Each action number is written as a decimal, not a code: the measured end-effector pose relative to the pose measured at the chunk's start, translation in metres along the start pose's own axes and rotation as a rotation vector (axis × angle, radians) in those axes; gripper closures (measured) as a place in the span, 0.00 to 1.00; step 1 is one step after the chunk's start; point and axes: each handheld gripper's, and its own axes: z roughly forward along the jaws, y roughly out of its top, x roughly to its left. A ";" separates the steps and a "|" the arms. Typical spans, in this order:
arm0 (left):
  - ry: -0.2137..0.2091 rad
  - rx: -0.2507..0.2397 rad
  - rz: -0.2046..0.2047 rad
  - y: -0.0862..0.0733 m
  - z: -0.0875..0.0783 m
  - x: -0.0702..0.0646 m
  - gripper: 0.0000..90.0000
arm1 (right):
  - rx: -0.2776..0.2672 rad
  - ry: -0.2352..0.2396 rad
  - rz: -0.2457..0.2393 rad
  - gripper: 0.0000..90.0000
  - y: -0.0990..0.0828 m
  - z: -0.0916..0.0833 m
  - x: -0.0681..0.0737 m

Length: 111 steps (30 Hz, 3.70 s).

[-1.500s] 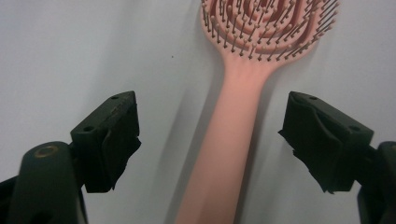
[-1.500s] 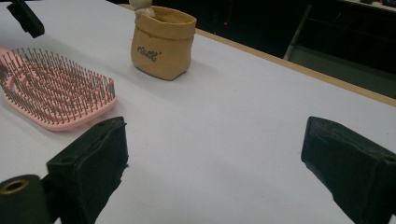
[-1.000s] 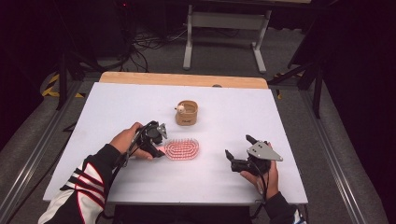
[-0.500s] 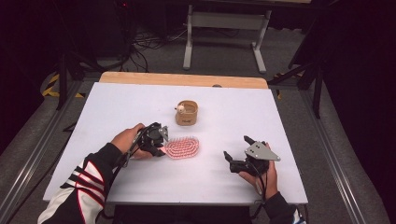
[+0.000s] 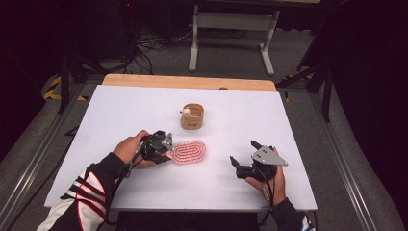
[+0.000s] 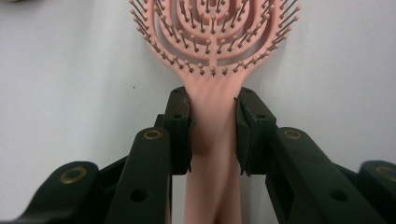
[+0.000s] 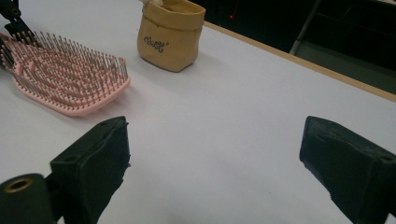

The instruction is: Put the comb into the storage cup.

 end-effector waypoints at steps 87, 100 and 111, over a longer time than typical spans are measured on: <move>0.457 -0.789 -0.274 0.002 -0.008 -0.083 0.78 | -0.201 0.299 0.170 0.17 0.107 0.050 0.080; 0.484 -0.762 -0.247 0.005 -0.002 -0.086 0.78 | -0.251 0.298 0.318 0.60 0.096 0.043 0.074; 0.505 -0.751 -0.229 0.006 -0.002 -0.088 0.78 | -0.262 0.337 0.287 0.67 0.098 0.035 0.081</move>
